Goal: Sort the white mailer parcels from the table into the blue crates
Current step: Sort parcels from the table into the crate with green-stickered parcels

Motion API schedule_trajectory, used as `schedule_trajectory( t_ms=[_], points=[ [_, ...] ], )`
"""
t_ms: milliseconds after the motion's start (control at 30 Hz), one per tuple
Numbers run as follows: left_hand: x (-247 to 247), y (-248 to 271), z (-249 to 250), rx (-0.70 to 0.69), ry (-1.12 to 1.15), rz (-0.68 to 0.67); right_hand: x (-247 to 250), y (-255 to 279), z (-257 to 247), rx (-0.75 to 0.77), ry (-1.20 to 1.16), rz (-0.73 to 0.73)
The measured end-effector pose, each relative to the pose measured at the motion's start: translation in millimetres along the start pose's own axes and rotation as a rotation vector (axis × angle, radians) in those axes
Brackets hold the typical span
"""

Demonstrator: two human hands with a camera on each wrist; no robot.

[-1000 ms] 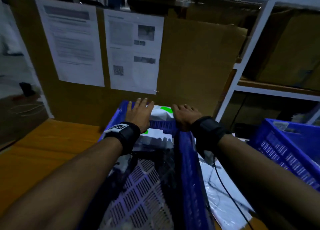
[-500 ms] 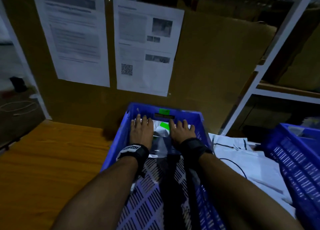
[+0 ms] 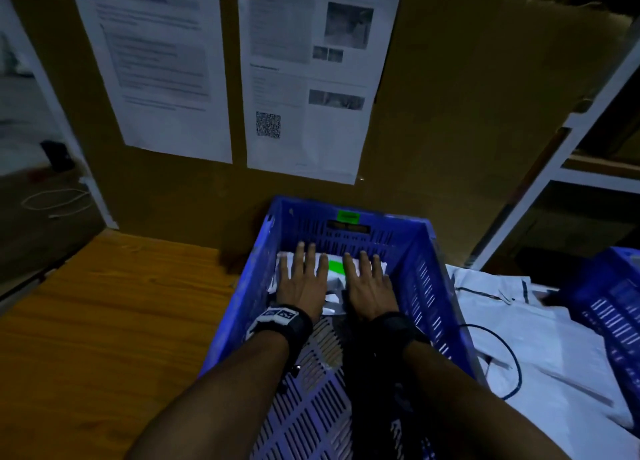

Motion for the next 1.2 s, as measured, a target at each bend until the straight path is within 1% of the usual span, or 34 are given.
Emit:
schedule_trajectory(
  t_ms=[133, 200, 333, 400, 467, 533, 600, 667, 833, 933, 1067, 1200],
  points=[
    [-10, -4, -4, -0.031, -0.003, -0.021, 3, -1, 2, 0.038, 0.025, -0.033],
    [-6, -3, -6, -0.047, -0.028, -0.022, 4, 0, 5, 0.014, 0.037, -0.073],
    [1, -4, -9, -0.045, -0.019, -0.043, 6, 2, 4, -0.056, -0.065, -0.155],
    [1, -5, -8, -0.040, -0.004, -0.046, 13, 6, -6, -0.001, -0.078, -0.142],
    [4, -5, -6, -0.052, -0.010, -0.038, 19, 11, -19, 0.098, -0.044, -0.104],
    [2, -4, -2, -0.079, -0.025, -0.043, 16, 13, -24, 0.138, -0.024, -0.085],
    [-5, -2, -1, -0.100, 0.000, -0.065, 8, 13, -18, 0.101, -0.035, -0.096],
    [-13, -2, -2, -0.106, 0.033, -0.089, -1, 11, -9, 0.064, -0.051, -0.142],
    [-19, -2, 0, -0.111, 0.086, -0.156, -12, 5, -1, 0.035, -0.025, -0.212],
    [-26, -5, 2, -0.092, 0.082, -0.164, -17, 1, 1, 0.021, -0.028, -0.224],
    [-32, -10, 5, -0.074, 0.070, -0.209, -23, -5, 7, 0.017, -0.055, -0.249],
    [-33, -9, 9, -0.083, 0.006, -0.193, -34, -8, 10, 0.014, -0.065, -0.247]
  ],
)
Point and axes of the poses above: each hand's wrist, its own y-axis away from the middle knuckle, its own x-axis out of the back of the hand, z = x × y, the point moved 6 cm from there along -y, towards the middle knuckle, and after that the axes turned 13 degrees about -y, right-handed, at the moved point
